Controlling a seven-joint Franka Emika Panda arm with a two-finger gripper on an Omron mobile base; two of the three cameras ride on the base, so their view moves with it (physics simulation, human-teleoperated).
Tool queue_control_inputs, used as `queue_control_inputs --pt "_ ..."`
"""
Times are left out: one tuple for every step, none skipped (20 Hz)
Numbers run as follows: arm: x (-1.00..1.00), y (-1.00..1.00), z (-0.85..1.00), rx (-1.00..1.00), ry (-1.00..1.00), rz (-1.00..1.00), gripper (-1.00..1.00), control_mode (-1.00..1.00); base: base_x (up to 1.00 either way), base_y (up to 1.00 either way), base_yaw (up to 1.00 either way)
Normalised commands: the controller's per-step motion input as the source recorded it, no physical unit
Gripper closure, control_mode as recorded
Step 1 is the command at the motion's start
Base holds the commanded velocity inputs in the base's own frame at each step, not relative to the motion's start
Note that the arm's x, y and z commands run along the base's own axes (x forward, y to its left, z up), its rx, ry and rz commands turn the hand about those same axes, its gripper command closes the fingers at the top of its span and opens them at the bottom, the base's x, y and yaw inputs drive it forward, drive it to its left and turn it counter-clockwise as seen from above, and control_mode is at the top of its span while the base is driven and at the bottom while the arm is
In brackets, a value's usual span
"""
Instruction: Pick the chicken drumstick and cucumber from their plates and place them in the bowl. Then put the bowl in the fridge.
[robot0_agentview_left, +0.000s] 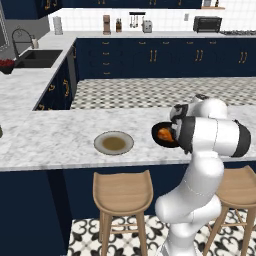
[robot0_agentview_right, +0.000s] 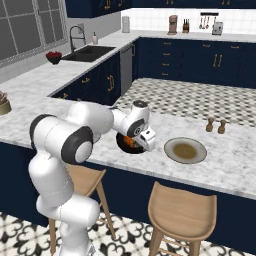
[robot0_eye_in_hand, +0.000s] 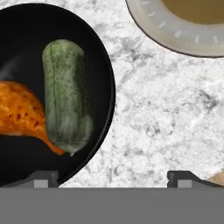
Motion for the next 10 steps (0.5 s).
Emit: queue_control_inputs --pt "-0.61 0.58 0.00 0.12 -0.16 -0.06 -1.00 -1.00 0.00 0.00 0.00" --pt "-0.60 0.56 0.00 0.15 -0.11 -0.10 -1.00 -1.00 0.00 0.00 0.00" --pt "-0.24 0.48 0.00 0.14 -0.05 -0.12 -1.00 -1.00 0.00 0.00 0.00" --pt "0.00 0.44 0.00 0.06 0.01 -0.10 -1.00 -1.00 0.00 0.00 0.00" --pt "0.19 0.23 0.00 0.01 0.15 -0.01 -1.00 -1.00 0.00 0.00 0.00" --pt "0.00 0.29 0.00 0.02 0.13 -0.04 -1.00 -1.00 0.00 0.00 0.00" --pt "0.12 0.25 -0.07 0.02 0.13 -0.07 -1.00 -1.00 0.00 0.00 0.00" --pt "0.18 0.08 -0.02 0.01 0.12 -0.08 -1.00 -1.00 0.00 0.00 0.00" --pt "0.25 0.00 0.00 0.00 0.11 -0.12 -1.00 -1.00 0.00 0.00 0.00" --pt "0.31 0.00 0.00 0.00 0.15 -0.19 -1.00 -1.00 0.00 0.00 0.00"
